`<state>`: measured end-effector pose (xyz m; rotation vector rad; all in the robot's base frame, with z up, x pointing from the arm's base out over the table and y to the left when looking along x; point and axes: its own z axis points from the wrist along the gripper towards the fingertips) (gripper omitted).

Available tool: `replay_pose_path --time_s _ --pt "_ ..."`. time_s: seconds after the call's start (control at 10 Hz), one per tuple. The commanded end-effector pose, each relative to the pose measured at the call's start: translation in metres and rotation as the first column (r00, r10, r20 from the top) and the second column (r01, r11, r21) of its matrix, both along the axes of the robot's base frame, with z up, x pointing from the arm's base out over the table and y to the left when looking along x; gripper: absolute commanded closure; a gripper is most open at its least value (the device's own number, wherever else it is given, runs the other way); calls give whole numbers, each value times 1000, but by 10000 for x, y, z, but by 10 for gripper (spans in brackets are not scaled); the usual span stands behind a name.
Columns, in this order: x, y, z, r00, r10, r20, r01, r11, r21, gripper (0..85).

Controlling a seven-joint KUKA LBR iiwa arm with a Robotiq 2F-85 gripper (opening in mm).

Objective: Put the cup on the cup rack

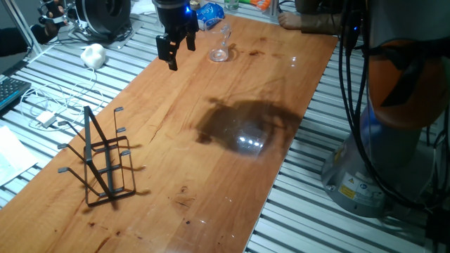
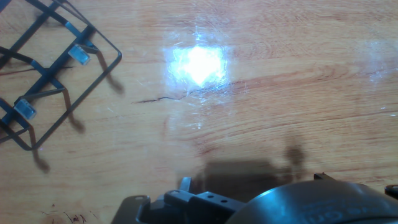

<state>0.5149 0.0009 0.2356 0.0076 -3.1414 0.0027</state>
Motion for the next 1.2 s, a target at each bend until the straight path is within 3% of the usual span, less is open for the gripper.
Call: replay_pose_path --time_s 0.0,1.1 --pt "0 -2 2 978 27 -209 -31 999 -20 850" --pt "0 -4 2 978 18 -207 -22 1000 -20 850"
